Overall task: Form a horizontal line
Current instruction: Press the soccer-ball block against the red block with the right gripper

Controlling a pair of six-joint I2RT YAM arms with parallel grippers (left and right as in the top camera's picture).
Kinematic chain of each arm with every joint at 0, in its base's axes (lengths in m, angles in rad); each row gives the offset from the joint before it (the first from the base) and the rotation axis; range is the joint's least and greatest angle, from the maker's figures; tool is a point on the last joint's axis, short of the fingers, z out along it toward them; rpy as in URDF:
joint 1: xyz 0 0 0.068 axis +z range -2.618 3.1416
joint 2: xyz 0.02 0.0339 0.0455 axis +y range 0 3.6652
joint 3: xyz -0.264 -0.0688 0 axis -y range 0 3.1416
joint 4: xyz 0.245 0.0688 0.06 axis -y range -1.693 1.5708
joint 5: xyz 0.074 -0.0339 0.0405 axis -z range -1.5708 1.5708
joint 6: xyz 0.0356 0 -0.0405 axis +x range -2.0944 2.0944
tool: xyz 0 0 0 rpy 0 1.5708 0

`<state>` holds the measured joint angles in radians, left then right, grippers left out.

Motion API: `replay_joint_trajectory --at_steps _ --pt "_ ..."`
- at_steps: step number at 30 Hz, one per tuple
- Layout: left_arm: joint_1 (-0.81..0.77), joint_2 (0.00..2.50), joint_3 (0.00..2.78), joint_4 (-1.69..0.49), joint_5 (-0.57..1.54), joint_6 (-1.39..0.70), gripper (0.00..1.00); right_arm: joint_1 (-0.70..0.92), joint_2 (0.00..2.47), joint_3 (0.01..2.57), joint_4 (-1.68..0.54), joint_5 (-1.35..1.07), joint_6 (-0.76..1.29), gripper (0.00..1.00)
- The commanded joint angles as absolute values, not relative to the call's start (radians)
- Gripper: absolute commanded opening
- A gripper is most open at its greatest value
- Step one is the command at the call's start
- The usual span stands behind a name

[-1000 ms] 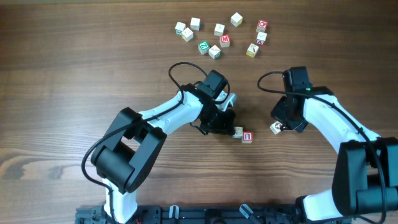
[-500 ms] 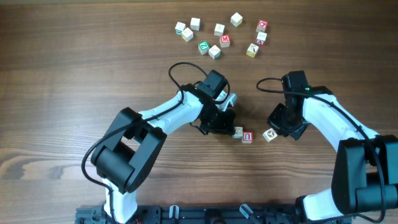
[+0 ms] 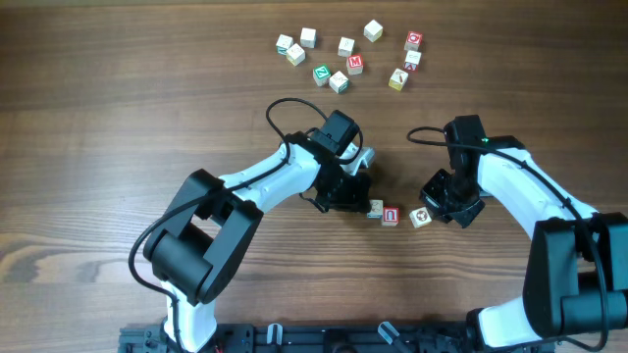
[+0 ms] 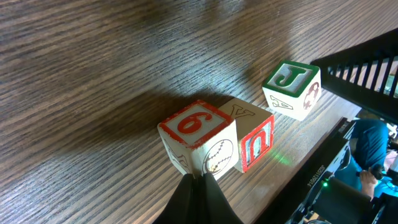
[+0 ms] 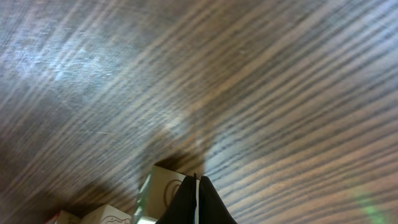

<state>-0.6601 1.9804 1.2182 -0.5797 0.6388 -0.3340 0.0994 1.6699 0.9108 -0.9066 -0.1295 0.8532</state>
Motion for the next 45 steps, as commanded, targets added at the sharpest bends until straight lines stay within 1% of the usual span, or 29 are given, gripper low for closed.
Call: replay_joint_trajectory --at_steps 1,9,31,39,41,45 --pt "-0.663 1.994 1.234 -0.579 0.662 -0.322 0.04 0.097 1.678 0.922 -0.93 -0.121 0.894 0.04" --pt "-0.663 1.994 1.234 -0.579 0.662 -0.322 0.04 0.097 1.678 0.922 -0.936 -0.232 0.894 0.04" --pt "-0.663 1.994 1.234 -0.579 0.662 -0.322 0.04 0.097 1.678 0.922 -0.909 -0.368 0.882 0.04" --pt "-0.663 1.994 1.234 -0.579 0.662 -0.322 0.04 0.097 1.678 0.922 -0.889 -0.352 0.866 0.04" --pt "-0.663 1.994 1.234 -0.579 0.661 -0.322 0.04 0.097 1.678 0.922 -0.883 -0.311 0.866 0.04" --pt "-0.663 1.994 1.234 -0.58 0.662 -0.322 0.04 0.097 1.678 0.922 -0.838 -0.155 0.866 0.04"
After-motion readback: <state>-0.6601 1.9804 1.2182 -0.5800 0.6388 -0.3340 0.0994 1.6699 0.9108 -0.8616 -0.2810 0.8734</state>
